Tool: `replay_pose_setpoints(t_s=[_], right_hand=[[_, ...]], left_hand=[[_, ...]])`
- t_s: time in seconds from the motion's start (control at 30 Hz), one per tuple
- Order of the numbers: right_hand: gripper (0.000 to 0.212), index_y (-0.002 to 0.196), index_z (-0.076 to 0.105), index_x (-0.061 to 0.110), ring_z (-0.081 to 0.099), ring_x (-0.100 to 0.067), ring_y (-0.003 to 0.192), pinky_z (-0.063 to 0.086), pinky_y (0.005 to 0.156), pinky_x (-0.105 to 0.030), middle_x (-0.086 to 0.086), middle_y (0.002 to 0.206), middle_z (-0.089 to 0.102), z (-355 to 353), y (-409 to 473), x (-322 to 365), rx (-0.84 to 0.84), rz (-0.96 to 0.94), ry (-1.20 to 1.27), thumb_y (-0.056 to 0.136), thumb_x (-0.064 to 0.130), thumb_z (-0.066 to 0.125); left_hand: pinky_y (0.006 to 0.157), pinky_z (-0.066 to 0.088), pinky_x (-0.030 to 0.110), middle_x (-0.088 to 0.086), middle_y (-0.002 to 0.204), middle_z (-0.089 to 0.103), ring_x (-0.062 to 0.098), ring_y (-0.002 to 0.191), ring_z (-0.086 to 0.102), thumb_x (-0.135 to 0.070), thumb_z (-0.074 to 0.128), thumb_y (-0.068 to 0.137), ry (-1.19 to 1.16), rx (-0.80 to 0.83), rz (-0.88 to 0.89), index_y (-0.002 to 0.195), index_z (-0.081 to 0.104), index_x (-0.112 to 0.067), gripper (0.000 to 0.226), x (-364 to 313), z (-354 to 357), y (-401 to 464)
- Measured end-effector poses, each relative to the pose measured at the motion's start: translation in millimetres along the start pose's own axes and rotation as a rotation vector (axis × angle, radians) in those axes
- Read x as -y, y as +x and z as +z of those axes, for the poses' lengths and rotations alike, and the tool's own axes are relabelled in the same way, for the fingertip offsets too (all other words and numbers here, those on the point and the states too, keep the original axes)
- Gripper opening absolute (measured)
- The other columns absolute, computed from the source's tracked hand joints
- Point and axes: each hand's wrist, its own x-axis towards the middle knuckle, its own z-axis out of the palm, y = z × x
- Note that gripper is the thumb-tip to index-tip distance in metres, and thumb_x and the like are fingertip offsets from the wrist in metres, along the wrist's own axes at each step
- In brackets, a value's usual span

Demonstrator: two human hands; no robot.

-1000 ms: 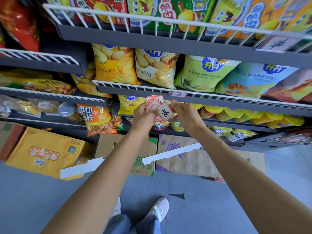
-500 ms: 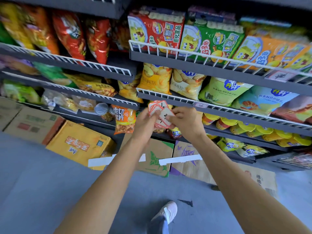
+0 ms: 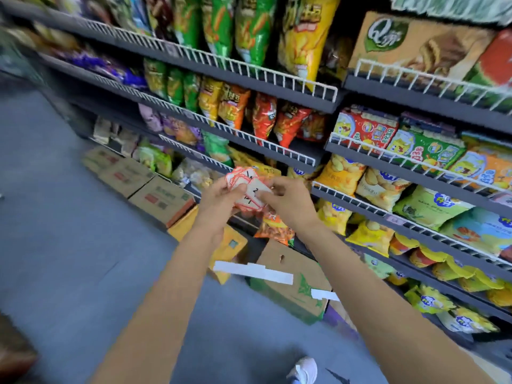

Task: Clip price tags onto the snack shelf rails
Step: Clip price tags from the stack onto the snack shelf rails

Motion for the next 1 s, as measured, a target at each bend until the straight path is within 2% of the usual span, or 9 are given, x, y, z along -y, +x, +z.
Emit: replay_pose_setpoints(t_s=[0.1, 0.27, 0.43, 0.5, 0.6, 0.7, 0.8, 0.93, 1.0], right_hand=[[0.011, 0.073, 0.064, 0.013, 0.053, -0.01, 0.047, 0.047, 0.052, -0.028, -0.002, 0.056, 0.057, 41.5, 2.0, 60.1, 0.107, -0.124, 0.029, 0.084, 0.011, 0.067], [0.026, 0.064, 0.06, 0.025, 0.049, -0.001, 0.041, 0.043, 0.049, -0.026, 0.01, 0.049, 0.054, 109.4, 8.1, 150.1, 0.341, -0.334, 0.079, 0.082, 0.007, 0.064], [0.019, 0.066, 0.063, 0.017, 0.042, -0.009, 0.055, 0.032, 0.055, -0.027, 0.001, 0.059, 0.052, 173.1, -0.1, 224.0, 0.627, -0.568, 0.115, 0.077, 0.001, 0.061], [0.024, 0.062, 0.062, 0.019, 0.039, -0.006, 0.054, 0.029, 0.052, -0.025, 0.004, 0.056, 0.049, 194.5, -10.5, 253.9, 0.754, -0.673, 0.131, 0.078, 0.001, 0.062], [0.037, 0.053, 0.054, 0.028, 0.036, 0.001, 0.042, 0.026, 0.045, -0.015, 0.013, 0.04, 0.045, 219.6, -36.4, 298.0, 0.928, -0.846, 0.161, 0.079, 0.003, 0.064], [0.035, 0.052, 0.056, 0.029, 0.036, 0.002, 0.043, 0.028, 0.047, -0.02, 0.014, 0.042, 0.045, 239.0, -74.9, 335.6, 1.082, -0.995, 0.238, 0.079, 0.009, 0.066], [0.02, 0.059, 0.062, 0.032, 0.042, -0.006, 0.051, 0.033, 0.052, -0.028, 0.006, 0.051, 0.05, 251.5, -122.3, 364.2, 1.213, -1.107, 0.305, 0.077, 0.023, 0.065], [0.012, 0.075, 0.066, 0.015, 0.051, -0.013, 0.057, 0.038, 0.057, -0.028, -0.008, 0.065, 0.059, 258.8, -193.5, 398.1, 1.379, -1.216, 0.347, 0.08, 0.025, 0.07], [0.014, 0.078, 0.066, 0.015, 0.056, -0.017, 0.059, 0.044, 0.058, -0.032, -0.007, 0.065, 0.061, 254.3, -237.4, 412.9, 1.449, -1.256, 0.409, 0.078, 0.026, 0.073]], left_hand=[[0.082, 0.052, 0.038, 0.008, 0.087, 0.069, 0.023, 0.082, 0.065, -0.007, 0.055, 0.091, -0.044, -0.13, 0.068, 0.087, 0.066, -0.015, 0.014, -35.0, -59.8, -26.0], [0.073, 0.054, 0.033, 0.008, 0.094, 0.068, 0.018, 0.079, 0.065, -0.003, 0.057, 0.09, -0.03, -0.391, 0.221, 0.113, 0.059, -0.005, 0.024, -85.3, -150.2, -72.5], [0.055, 0.054, 0.019, 0.004, 0.082, 0.065, 0.008, 0.063, 0.064, 0.003, 0.058, 0.086, 0.042, -0.68, 0.276, 0.095, 0.06, -0.012, 0.017, -119.6, -217.3, -129.7], [0.056, 0.054, 0.021, 0.005, 0.079, 0.063, 0.014, 0.067, 0.061, -0.003, 0.066, 0.081, 0.101, -0.81, 0.281, 0.085, 0.057, -0.016, 0.016, -132.3, -235.0, -161.2], [0.076, 0.053, 0.047, 0.018, 0.086, 0.06, 0.028, 0.082, 0.059, -0.021, 0.073, 0.071, 0.144, -0.996, 0.326, 0.077, 0.052, -0.018, 0.022, -148.1, -247.4, -213.2], [0.086, 0.046, 0.062, 0.019, 0.093, 0.059, 0.027, 0.088, 0.056, -0.028, 0.07, 0.073, 0.16, -1.178, 0.346, 0.082, 0.05, -0.015, 0.026, -160.2, -248.4, -268.2], [0.09, 0.048, 0.06, 0.015, 0.103, 0.065, 0.028, 0.098, 0.063, -0.039, 0.071, 0.074, 0.214, -1.401, 0.296, 0.1, 0.055, -0.004, 0.047, -172.8, -243.0, -322.9], [0.083, 0.054, 0.054, -0.011, 0.061, 0.065, 0.011, 0.068, 0.062, -0.019, 0.059, 0.091, 0.355, -1.635, 0.227, 0.081, 0.062, -0.015, 0.01, -184.4, -224.9, -397.7], [0.079, 0.057, 0.048, 0.001, 0.075, 0.071, 0.016, 0.074, 0.068, -0.017, 0.055, 0.094, 0.381, -1.755, 0.213, 0.09, 0.064, -0.01, 0.012, -189.1, -208.0, -435.2]])
